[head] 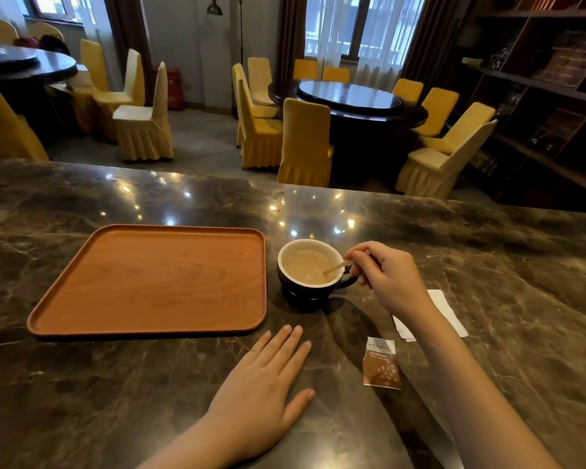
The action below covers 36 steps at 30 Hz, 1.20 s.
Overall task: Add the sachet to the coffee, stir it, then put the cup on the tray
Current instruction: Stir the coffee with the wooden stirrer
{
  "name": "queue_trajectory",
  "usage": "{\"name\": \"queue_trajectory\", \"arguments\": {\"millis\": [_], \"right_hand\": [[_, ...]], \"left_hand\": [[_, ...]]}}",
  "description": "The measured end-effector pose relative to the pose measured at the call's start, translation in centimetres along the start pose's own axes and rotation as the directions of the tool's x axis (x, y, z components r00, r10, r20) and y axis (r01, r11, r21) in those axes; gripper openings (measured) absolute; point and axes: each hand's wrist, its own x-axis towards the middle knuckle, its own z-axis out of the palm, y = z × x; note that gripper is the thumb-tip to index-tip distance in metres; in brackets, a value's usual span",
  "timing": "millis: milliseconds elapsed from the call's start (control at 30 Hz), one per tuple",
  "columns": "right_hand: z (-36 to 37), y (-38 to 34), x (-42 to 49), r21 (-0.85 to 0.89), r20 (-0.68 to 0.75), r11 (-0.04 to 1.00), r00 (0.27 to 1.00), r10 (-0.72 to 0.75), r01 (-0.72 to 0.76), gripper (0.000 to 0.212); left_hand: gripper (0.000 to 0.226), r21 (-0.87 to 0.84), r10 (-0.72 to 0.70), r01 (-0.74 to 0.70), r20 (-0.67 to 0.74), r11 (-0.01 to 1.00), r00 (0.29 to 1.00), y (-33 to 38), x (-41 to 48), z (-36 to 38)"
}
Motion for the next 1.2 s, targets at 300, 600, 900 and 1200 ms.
{"name": "queue_trajectory", "arguments": {"millis": [300, 600, 900, 1200], "right_hand": [[1.8, -0.8, 0.2, 0.182, 0.032, 0.981, 0.997, 0.065, -0.070, 0.016], [1.9, -0.4, 0.7, 0.104, -0.150, 0.984, 0.976, 0.159, -0.144, 0.018], [1.9, -0.9, 0.0, 0.207, -0.040, 0.955, 0.974, 0.224, -0.211, 0.020], [3.1, -0.6, 1.2, 0.136, -0.214, 0.975, 0.956, 0.202, -0.176, 0.019]], "left_hand": [[0.062, 0.012, 0.002, -0.002, -0.003, 1.000, 1.000, -0.1, 0.1, 0.0], [0.064, -0.006, 0.001, -0.001, 0.016, 1.000, 1.000, -0.2, 0.2, 0.3], [0.063, 0.009, 0.011, -0.011, 0.004, 1.000, 1.000, -0.3, 0.3, 0.4], [0.065, 0.005, 0.001, -0.001, 0.002, 1.000, 1.000, -0.2, 0.2, 0.3]]}}
